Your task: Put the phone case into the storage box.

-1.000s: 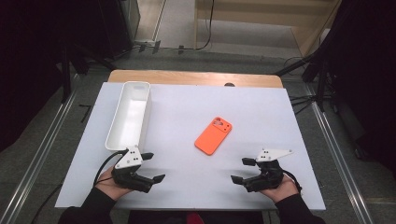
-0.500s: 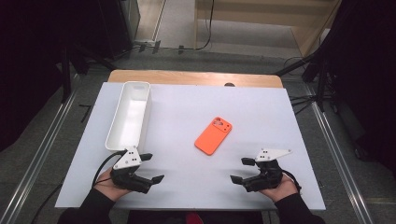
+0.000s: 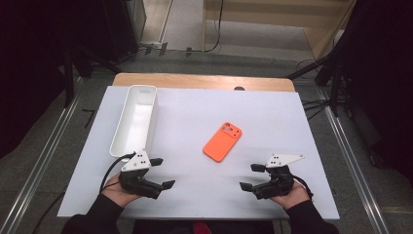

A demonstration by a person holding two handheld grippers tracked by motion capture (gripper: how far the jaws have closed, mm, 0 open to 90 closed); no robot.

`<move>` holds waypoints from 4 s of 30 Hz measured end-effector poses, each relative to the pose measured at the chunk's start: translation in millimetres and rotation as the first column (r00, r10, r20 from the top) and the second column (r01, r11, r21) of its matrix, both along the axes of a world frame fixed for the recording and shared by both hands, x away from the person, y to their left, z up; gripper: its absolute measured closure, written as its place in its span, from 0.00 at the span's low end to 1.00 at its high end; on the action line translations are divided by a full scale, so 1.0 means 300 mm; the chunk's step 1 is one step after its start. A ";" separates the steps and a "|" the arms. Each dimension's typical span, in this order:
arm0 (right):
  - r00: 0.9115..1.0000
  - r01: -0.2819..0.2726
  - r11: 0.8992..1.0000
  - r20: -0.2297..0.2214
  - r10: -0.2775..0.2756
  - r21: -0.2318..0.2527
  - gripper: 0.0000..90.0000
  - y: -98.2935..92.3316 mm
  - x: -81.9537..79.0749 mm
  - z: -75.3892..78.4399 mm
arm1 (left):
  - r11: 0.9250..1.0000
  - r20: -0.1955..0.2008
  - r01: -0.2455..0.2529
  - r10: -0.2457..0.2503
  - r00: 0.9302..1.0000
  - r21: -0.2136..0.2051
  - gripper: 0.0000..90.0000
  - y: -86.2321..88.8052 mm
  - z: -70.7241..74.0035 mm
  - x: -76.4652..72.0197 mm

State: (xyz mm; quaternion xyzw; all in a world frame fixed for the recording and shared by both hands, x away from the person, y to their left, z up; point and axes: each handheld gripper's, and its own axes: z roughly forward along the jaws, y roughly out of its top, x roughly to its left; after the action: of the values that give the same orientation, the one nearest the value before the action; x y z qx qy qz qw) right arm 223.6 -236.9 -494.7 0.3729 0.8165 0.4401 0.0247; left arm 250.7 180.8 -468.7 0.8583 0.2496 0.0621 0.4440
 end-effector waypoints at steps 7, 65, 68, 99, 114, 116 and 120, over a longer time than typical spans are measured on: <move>1.000 -0.022 1.000 -0.001 0.022 0.008 0.15 0.007 0.015 -0.007 | 1.000 0.000 -0.021 0.021 1.000 -0.022 0.17 -0.012 0.023 0.019; 1.000 -0.017 1.000 -0.008 0.017 -0.007 0.15 0.017 0.038 -0.019 | 0.991 -0.061 -0.131 0.129 0.990 -0.026 0.16 -0.239 0.102 0.229; 1.000 -0.023 1.000 -0.006 0.022 -0.009 0.15 0.020 0.036 -0.019 | 0.990 -0.063 -0.142 0.140 0.988 -0.026 0.16 -0.250 0.099 0.242; 1.000 0.004 1.000 -0.013 -0.004 -0.007 0.15 0.000 0.013 -0.022 | 0.979 -0.051 -0.205 0.205 0.977 0.004 0.16 -0.365 0.090 0.333; 1.000 0.010 1.000 -0.013 -0.010 -0.006 0.15 -0.005 0.009 -0.022 | 0.977 -0.049 -0.211 0.211 0.976 0.002 0.16 -0.431 0.066 0.339; 1.000 0.011 1.000 -0.012 -0.011 -0.005 0.15 -0.005 0.009 -0.022 | 0.977 -0.048 -0.215 0.214 0.976 0.002 0.16 -0.438 0.063 0.338; 1.000 0.010 1.000 -0.016 -0.010 -0.008 0.15 -0.005 0.009 -0.021 | 0.977 -0.041 -0.214 0.214 0.976 0.010 0.16 -0.454 0.056 0.336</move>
State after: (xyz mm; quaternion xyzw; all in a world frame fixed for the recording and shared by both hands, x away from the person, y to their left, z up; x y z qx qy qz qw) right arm 226.3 -238.5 -501.1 0.3803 0.8166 0.4337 0.0216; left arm 351.5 44.7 -451.8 0.8288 0.3498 0.0922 0.4268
